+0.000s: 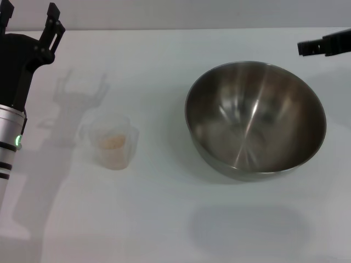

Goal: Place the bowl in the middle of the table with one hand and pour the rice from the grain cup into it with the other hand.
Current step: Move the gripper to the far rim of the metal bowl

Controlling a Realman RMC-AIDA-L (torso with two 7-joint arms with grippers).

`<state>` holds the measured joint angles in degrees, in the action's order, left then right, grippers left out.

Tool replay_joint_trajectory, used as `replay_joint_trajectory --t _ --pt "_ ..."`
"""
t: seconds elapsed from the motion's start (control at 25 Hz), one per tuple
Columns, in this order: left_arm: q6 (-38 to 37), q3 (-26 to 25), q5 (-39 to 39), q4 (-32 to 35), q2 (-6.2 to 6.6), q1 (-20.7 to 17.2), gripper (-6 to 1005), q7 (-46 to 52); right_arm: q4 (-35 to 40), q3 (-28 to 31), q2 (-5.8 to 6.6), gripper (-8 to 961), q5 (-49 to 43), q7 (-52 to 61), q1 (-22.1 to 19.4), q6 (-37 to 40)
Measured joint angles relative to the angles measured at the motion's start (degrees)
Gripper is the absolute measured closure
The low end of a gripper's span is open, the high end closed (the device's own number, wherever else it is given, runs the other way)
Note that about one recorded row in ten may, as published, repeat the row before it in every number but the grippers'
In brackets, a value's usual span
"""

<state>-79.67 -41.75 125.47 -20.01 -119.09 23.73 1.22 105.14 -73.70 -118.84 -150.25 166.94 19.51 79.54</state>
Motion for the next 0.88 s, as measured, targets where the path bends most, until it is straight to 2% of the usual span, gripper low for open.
replay_joint_trajectory --t 0.04,0.08,0.2,0.24,0.56,0.88 --pt "0.0 0.0 0.0 0.0 0.0 0.0 162 0.0 -2.5 3.7 0.15 253 0.2 -0.9 2.9 4.1" --pt "0.0 -0.1 0.0 0.0 0.0 0.0 162 0.0 -2.5 3.7 0.15 253 0.2 -0.9 2.9 4.1" --pt "-0.1 -0.1 0.0 0.0 0.0 0.0 162 0.0 -7.2 8.3 0.31 255 0.2 -2.9 7.3 8.8" --pt "-0.2 -0.1 0.0 0.0 0.0 0.0 162 0.0 -10.7 10.6 0.64 255 0.1 -3.8 9.7 10.9" --pt "-0.6 -0.2 0.0 0.0 0.08 0.8 164 -0.2 -22.4 12.5 2.46 259 -0.4 -4.8 14.1 11.4" --pt "-0.7 -0.2 -0.1 0.2 0.09 1.3 165 -0.5 -29.9 12.6 2.56 262 -0.5 -6.0 15.8 8.2"
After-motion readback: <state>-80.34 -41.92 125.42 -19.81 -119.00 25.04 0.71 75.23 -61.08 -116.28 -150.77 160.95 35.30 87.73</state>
